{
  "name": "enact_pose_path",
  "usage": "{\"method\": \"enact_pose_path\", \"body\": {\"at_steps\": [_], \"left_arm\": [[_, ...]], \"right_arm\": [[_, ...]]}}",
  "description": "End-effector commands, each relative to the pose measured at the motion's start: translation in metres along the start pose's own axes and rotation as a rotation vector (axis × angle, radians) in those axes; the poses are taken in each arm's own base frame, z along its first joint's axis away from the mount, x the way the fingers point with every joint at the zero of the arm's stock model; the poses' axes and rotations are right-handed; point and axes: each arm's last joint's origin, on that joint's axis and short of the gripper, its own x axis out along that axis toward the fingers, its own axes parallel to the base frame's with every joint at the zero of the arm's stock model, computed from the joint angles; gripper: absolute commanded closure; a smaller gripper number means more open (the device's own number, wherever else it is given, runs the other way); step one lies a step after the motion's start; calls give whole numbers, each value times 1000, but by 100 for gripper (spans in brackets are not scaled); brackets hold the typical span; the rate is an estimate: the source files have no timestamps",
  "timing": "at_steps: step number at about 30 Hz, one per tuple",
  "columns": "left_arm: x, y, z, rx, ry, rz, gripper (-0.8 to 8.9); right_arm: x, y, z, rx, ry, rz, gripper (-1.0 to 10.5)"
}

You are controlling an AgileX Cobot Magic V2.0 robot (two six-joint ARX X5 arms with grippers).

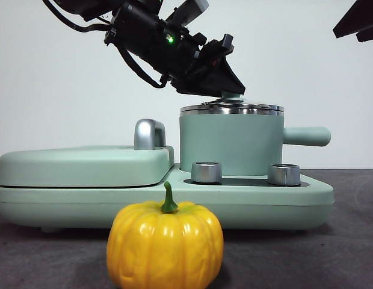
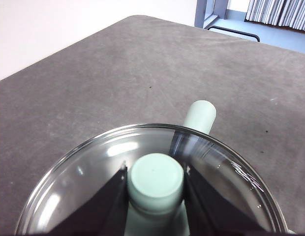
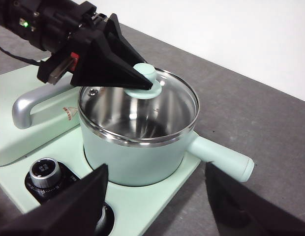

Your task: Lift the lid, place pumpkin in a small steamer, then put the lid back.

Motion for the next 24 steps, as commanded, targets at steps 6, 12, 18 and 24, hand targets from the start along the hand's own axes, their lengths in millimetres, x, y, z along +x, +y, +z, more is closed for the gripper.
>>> {"method": "enact_pose_path", "body": {"at_steps": [6, 12, 18, 24], "left_arm": [[1, -2, 10, 31, -26, 7, 807], [-14, -4, 30, 47, -73, 15, 806], [-36, -4, 47, 46, -88, 35, 806], [-70, -5, 61, 19, -37, 90, 805]], "right_arm": [[-1, -1, 5, 11, -13, -3, 635], [-1, -1, 5, 11, -12, -2, 634], [-1, 0, 4, 16, -1, 1, 634], [-1, 0, 3, 18, 5, 4, 634]]}}
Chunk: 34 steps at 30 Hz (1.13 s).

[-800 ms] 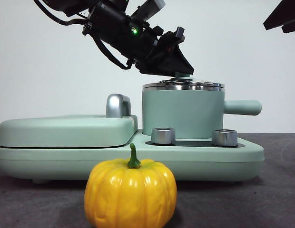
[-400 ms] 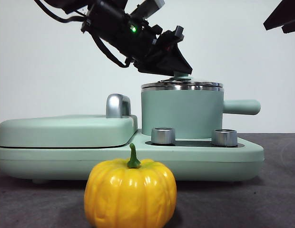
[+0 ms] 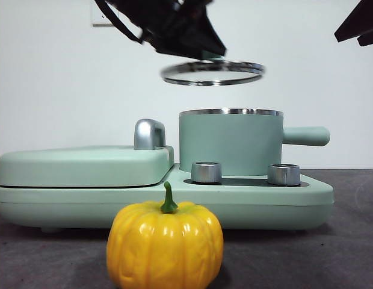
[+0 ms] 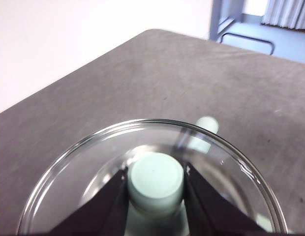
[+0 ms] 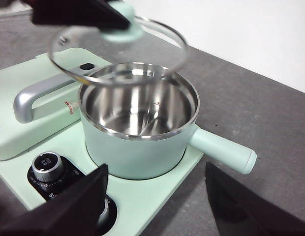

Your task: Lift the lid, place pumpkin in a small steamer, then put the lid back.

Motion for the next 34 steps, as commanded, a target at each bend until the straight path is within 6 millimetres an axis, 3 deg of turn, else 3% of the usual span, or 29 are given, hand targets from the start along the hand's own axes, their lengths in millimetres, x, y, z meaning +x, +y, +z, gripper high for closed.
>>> {"method": "enact_pose_path", "body": {"at_steps": [1, 8, 13, 22, 28, 34], "left_arm": [[-18, 1, 19, 6, -36, 18, 805], [-67, 9, 33, -35, -14, 76, 803], [-99, 20, 31, -83, 51, 135, 801], [-154, 29, 2, -198, 85, 284, 801], [-180, 19, -24, -254, 87, 381, 802], [-201, 9, -29, -264, 79, 458, 802]], "right_arm": [[-1, 0, 6, 8, -17, 0, 634], [0, 4, 4, 6, 2, 31, 634], [3, 14, -1, -41, 61, 106, 627], [16, 37, -3, -99, 106, 281, 625], [36, 59, -9, -134, 196, 405, 625], [58, 86, -17, -192, 261, 517, 614]]}}
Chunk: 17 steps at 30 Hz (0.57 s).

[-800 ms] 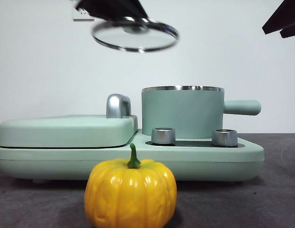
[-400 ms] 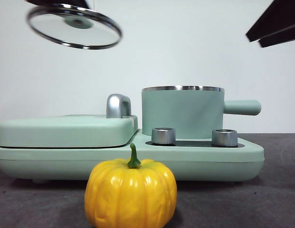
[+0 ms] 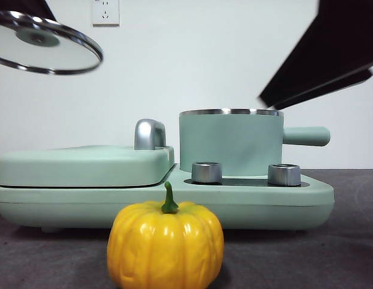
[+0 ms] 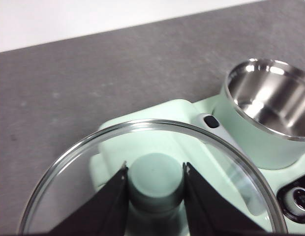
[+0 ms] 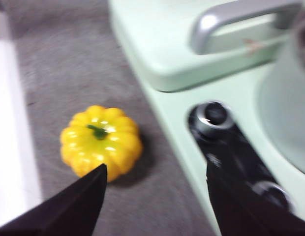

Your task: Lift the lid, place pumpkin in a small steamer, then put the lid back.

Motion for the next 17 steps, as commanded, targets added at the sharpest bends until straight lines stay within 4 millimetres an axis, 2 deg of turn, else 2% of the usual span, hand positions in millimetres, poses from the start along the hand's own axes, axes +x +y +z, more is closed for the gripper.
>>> {"method": "enact_pose_path", "body": {"at_steps": [1, 8, 17], "left_arm": [[-9, 0, 8, -4, -53, 16, 802], [-11, 0, 8, -10, -55, 20, 802], [-11, 0, 8, -28, -55, 20, 802]], "right_arm": [[13, 6, 7, -42, 4, 37, 604], [51, 16, 7, -27, 49, 120, 550], [81, 19, 2, -15, 76, 163, 508]]}}
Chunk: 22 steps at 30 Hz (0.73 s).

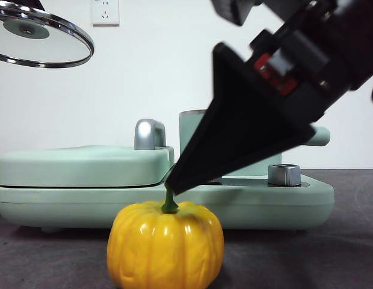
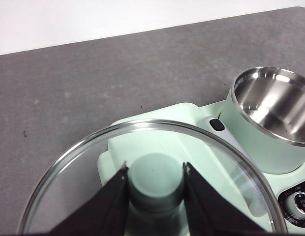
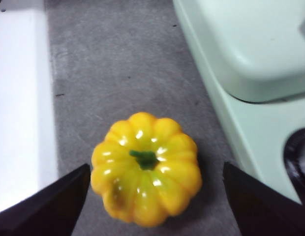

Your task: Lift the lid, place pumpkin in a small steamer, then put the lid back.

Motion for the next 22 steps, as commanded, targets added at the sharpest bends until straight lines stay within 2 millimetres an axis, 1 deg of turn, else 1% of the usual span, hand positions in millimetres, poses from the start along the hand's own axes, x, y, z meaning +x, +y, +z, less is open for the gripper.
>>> {"method": "enact_pose_path", "body": {"at_steps": [1, 4, 15, 16, 19, 22], "left_arm": [[-2, 0, 8, -4, -45, 0, 802], [-2, 0, 8, -4, -45, 0, 802], [-2, 0, 8, -4, -45, 0, 802], [-2, 0, 8, -4, -45, 0, 802], [-2, 0, 8, -4, -45, 0, 802], [-2, 0, 8, -1, -45, 0, 802]], "right_arm": [[7, 1, 5, 6, -11, 16, 501], [14, 1, 3, 22, 5, 24, 478], [33, 2, -8, 37, 82, 52, 480], [34, 2, -8, 43, 85, 53, 493], [34, 4, -8, 89, 89, 58, 579], [29, 5, -4, 164, 112, 57, 593]]}}
